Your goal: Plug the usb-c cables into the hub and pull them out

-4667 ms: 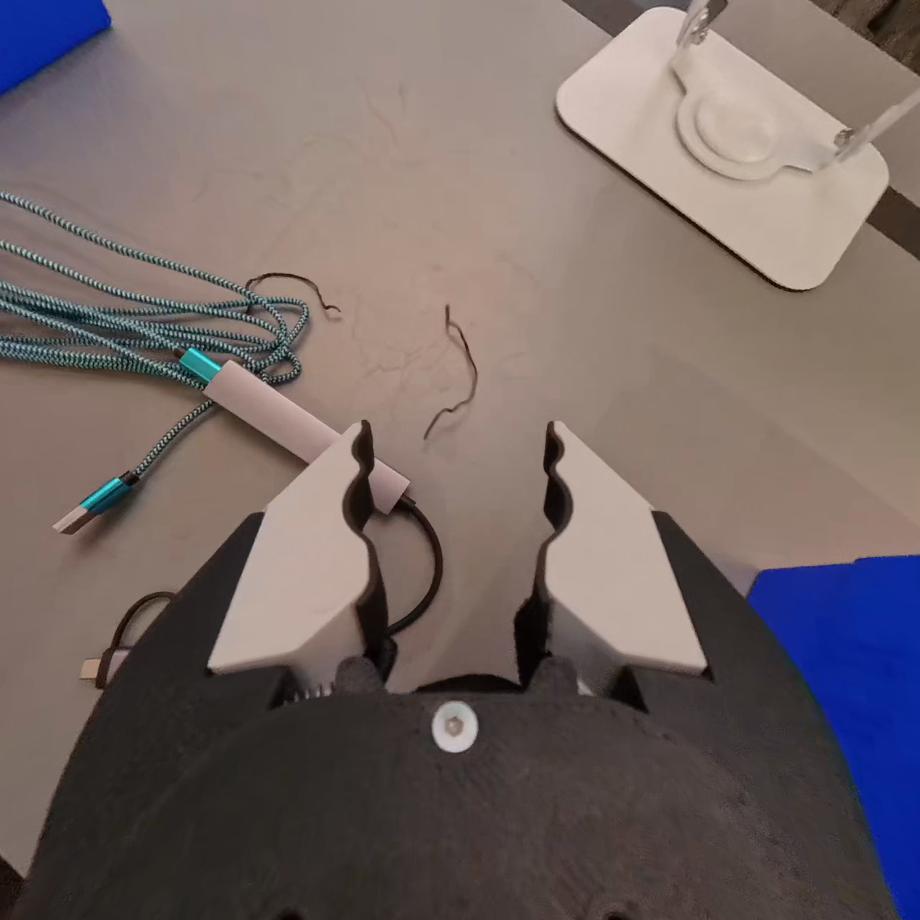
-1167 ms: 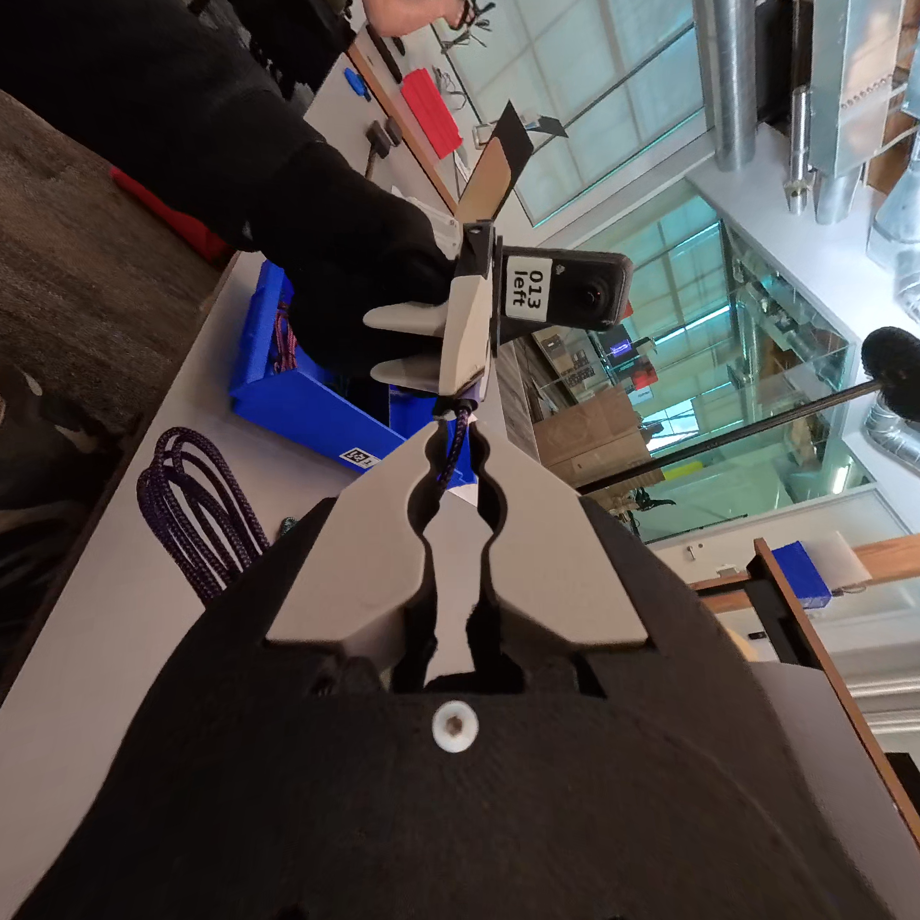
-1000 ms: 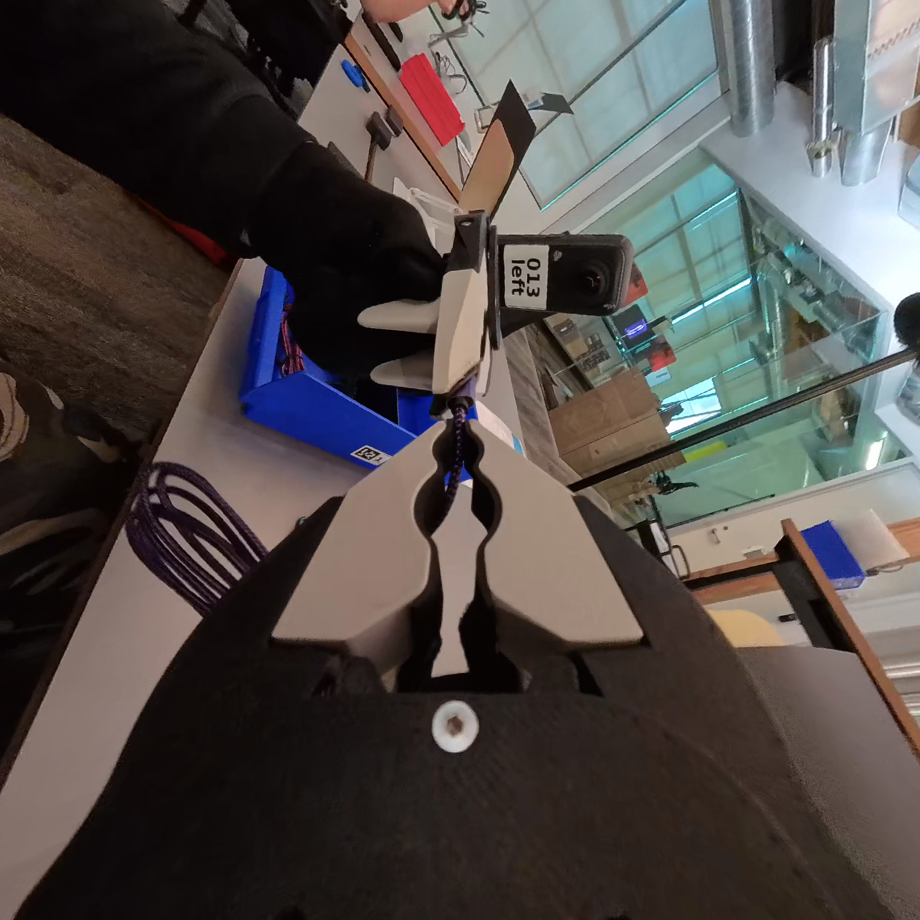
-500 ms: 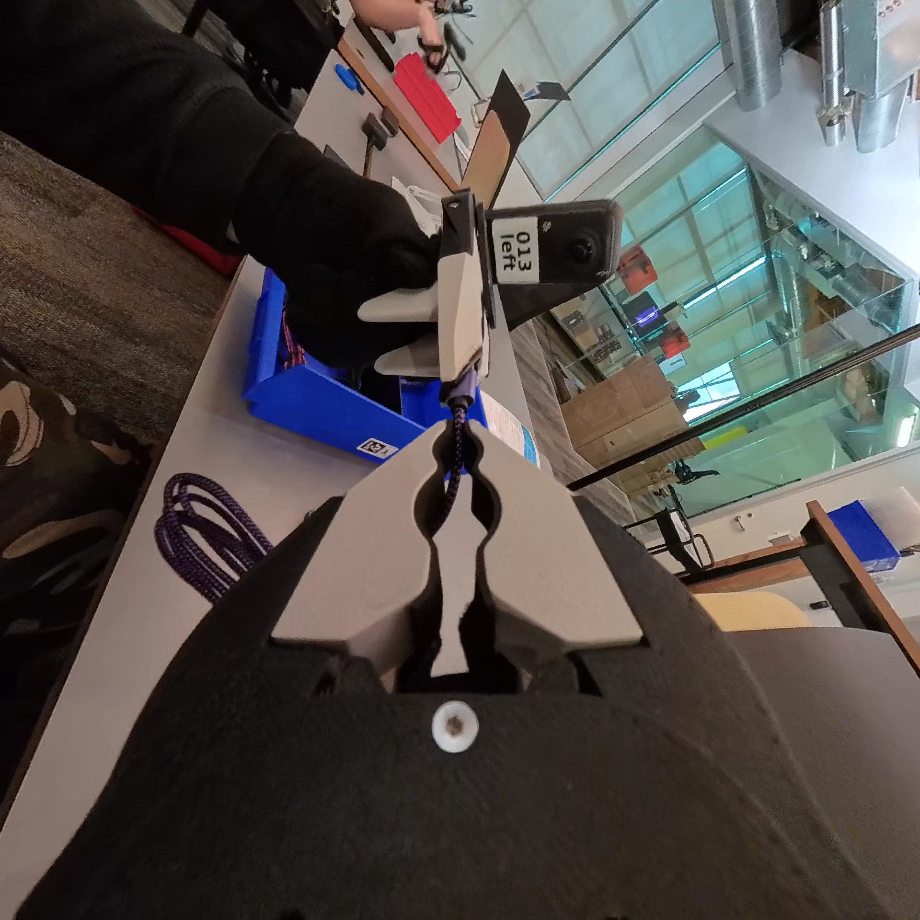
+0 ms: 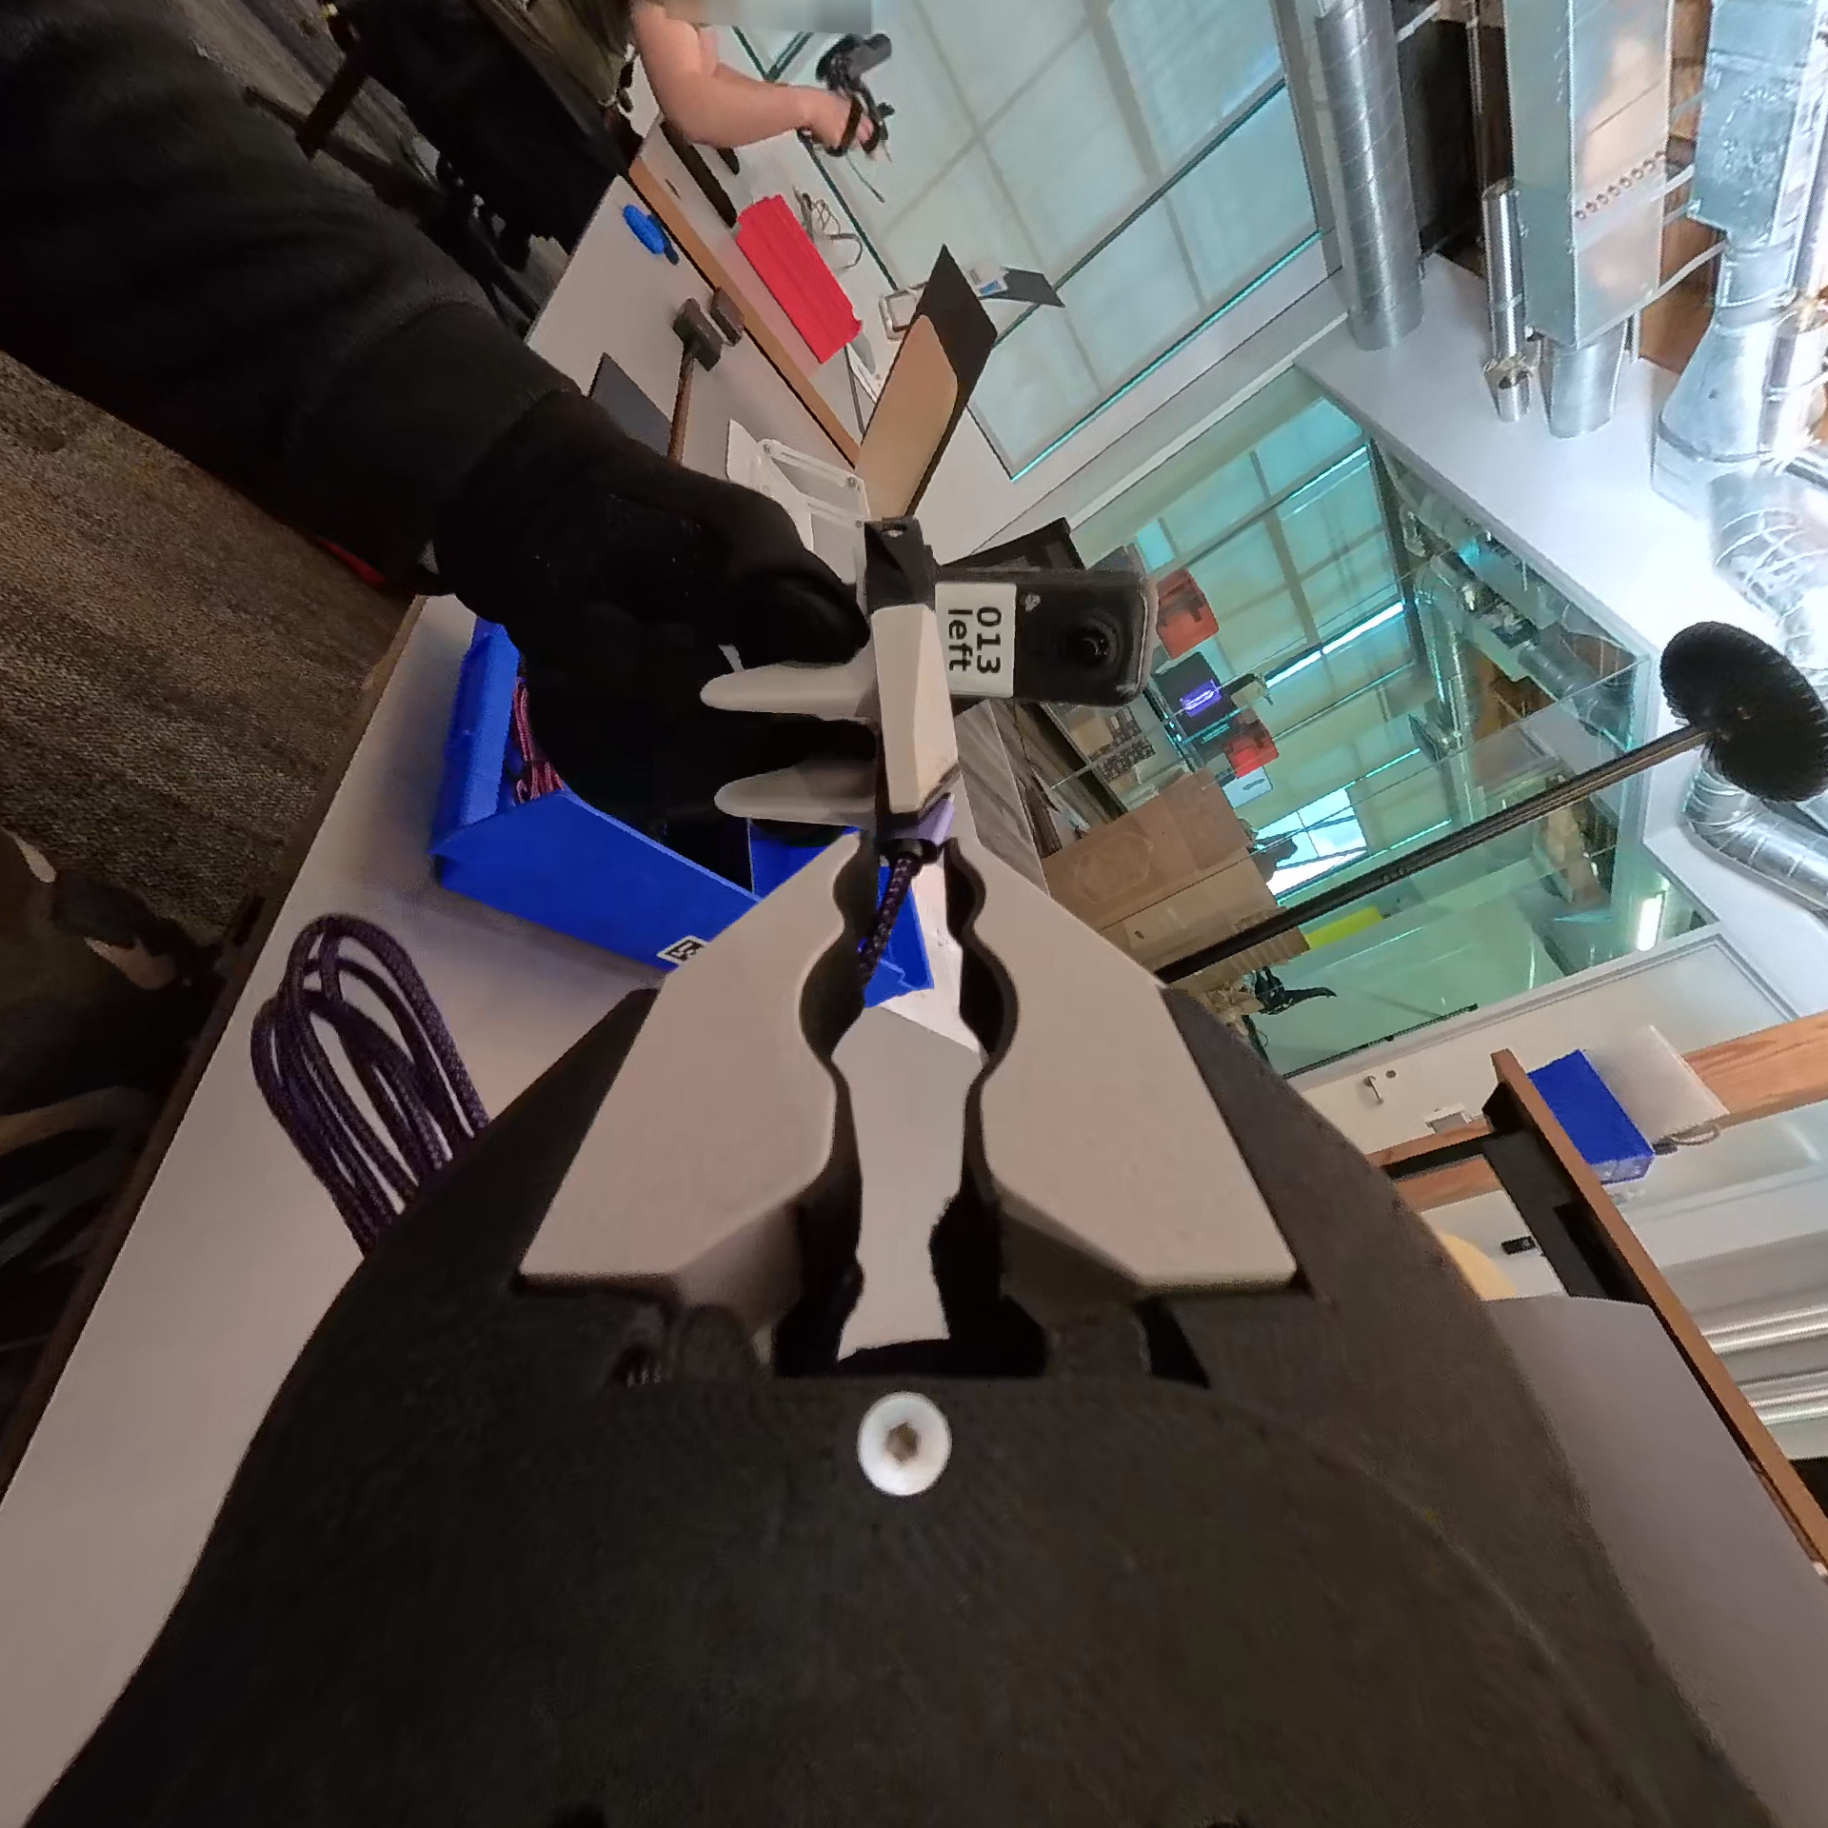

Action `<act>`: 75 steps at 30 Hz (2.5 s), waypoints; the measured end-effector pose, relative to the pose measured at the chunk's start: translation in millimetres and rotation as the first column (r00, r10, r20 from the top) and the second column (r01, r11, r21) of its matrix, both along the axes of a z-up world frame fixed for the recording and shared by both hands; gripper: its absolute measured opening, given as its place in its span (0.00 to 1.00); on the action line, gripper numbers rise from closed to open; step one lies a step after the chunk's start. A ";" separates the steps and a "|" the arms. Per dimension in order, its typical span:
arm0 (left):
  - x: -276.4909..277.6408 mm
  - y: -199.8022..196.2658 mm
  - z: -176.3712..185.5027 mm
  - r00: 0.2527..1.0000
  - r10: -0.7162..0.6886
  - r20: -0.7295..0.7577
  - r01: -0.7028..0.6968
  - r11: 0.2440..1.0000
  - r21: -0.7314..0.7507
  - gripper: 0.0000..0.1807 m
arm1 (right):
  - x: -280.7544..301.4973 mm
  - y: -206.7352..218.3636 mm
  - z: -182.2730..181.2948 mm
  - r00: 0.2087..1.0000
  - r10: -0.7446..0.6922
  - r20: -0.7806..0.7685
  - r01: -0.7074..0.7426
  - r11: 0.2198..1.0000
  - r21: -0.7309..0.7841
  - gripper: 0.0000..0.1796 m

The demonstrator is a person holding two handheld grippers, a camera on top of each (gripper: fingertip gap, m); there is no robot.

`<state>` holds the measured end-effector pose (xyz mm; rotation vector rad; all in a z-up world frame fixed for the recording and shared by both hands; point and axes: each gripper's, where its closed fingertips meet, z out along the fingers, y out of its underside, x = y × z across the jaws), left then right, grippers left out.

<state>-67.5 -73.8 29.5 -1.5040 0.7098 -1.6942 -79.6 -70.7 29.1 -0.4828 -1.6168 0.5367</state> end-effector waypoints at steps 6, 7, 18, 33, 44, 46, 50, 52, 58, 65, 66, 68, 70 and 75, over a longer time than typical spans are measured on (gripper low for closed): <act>-2.0 6.1 -1.1 1.000 0.025 0.016 -0.025 1.000 -0.019 0.02 | -1.6 5.3 -1.8 0.999 -0.034 0.020 0.035 0.999 -0.025 0.04; -2.4 8.4 -2.2 0.999 0.039 0.008 -0.039 0.999 -0.019 0.02 | -2.0 7.7 -3.1 0.999 -0.039 0.031 0.040 0.998 -0.043 0.04; -13.1 33.6 2.0 0.917 0.367 -0.155 -0.326 0.915 0.237 0.05 | 1.5 35.4 -9.6 0.998 -0.010 0.068 0.033 0.939 -0.342 0.04; -0.8 30.8 -28.9 0.192 0.890 -0.414 0.349 0.332 0.876 0.08 | 3.3 28.4 -51.7 0.941 0.223 0.254 -0.020 0.785 -0.619 0.04; 0.8 39.9 -50.4 0.088 0.907 -0.413 0.463 0.329 0.823 0.08 | 14.5 27.2 -67.1 0.894 0.301 0.332 0.006 0.732 -0.681 0.05; 1.8 40.8 -51.0 0.085 0.911 -0.403 0.467 0.321 0.824 0.08 | 16.6 27.0 -69.8 0.885 0.311 0.346 0.014 0.727 -0.687 0.05; 7.3 42.2 -56.8 0.059 0.927 -0.371 0.517 0.289 0.806 0.05 | 19.7 28.0 -76.6 0.865 0.330 0.377 0.041 0.704 -0.709 0.05; 9.1 43.8 -58.6 0.048 0.932 -0.358 0.529 0.280 0.801 0.06 | 21.1 28.6 -80.3 0.854 0.343 0.391 0.057 0.684 -0.727 0.05; 13.3 44.2 -66.7 0.048 0.931 -0.362 0.548 0.279 0.789 0.10 | 24.6 27.8 -88.1 0.820 0.391 0.418 0.102 0.618 -0.779 0.05; 18.9 48.5 -81.3 0.030 0.937 -0.348 0.590 0.265 0.763 0.11 | 30.7 29.1 -98.5 0.777 0.424 0.464 0.183 0.554 -0.812 0.04; 21.0 48.3 -84.0 0.034 0.936 -0.351 0.594 0.264 0.760 0.10 | 31.7 28.7 -100.7 0.768 0.430 0.475 0.199 0.545 -0.815 0.04; 21.5 49.3 -88.9 0.023 0.935 -0.355 0.606 0.269 0.748 0.10 | 32.7 29.2 -105.4 0.753 0.433 0.495 0.231 0.530 -0.816 0.04; 22.2 49.4 -92.9 0.024 0.932 -0.361 0.609 0.273 0.745 0.07 | 33.9 29.6 -107.5 0.746 0.442 0.498 0.244 0.515 -0.822 0.04; 21.2 53.7 -99.7 0.011 0.934 -0.356 0.601 0.278 0.749 0.06 | 35.9 33.5 -113.5 0.737 0.433 0.518 0.272 0.511 -0.815 0.04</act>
